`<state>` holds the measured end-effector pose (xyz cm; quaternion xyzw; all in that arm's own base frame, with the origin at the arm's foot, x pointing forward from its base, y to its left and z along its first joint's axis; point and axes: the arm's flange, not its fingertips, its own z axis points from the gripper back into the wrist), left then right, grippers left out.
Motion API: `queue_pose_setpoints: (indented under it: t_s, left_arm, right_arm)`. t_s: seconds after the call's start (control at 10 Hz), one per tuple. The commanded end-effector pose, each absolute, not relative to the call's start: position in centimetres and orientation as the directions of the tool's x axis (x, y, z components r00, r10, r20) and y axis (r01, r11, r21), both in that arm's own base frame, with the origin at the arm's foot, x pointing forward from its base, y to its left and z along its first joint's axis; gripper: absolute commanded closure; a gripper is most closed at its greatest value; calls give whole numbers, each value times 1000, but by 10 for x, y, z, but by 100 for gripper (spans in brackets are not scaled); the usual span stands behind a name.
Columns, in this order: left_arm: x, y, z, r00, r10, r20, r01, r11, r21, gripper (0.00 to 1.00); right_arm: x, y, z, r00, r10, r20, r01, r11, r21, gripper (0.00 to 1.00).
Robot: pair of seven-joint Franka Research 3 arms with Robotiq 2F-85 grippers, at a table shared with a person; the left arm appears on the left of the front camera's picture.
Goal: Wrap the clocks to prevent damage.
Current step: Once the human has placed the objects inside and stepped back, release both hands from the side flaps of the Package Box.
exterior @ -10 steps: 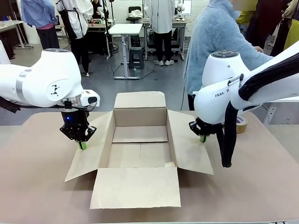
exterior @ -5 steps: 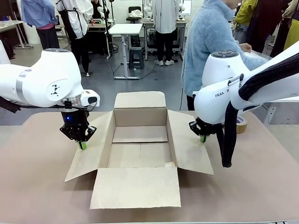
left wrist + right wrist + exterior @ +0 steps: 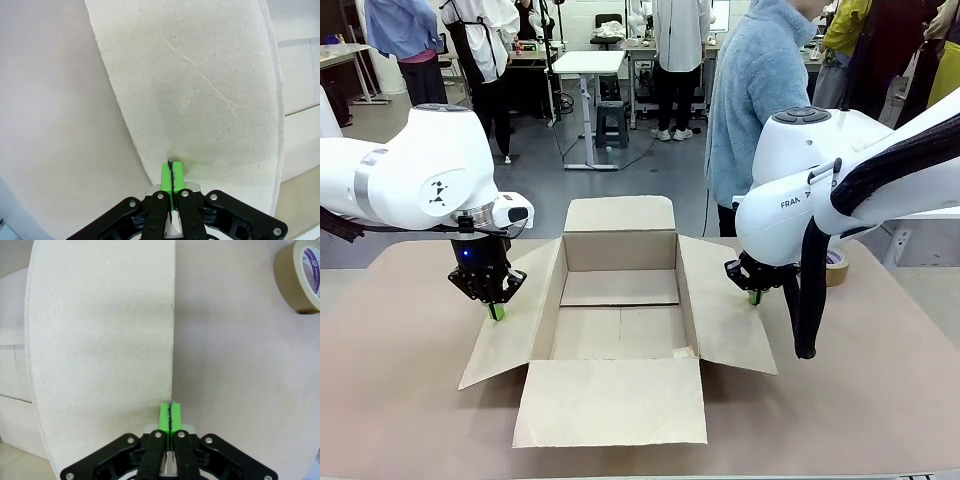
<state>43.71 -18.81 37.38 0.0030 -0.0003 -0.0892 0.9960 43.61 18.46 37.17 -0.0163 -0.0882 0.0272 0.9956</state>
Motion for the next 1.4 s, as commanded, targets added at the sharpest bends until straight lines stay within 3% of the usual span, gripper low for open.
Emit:
queue_pose_setpoints:
  t_s: [0.0, 1.3]
  left_arm:
    - [436, -189, 376, 983, -182, 7, 182, 983, 20, 100]
    - [436, -189, 376, 983, -182, 7, 182, 983, 20, 100]
  right_arm:
    - [436, 185, 371, 983, 53, 175, -47, 998, -36, 99]
    - [436, 185, 371, 983, 53, 175, -47, 998, -36, 99]
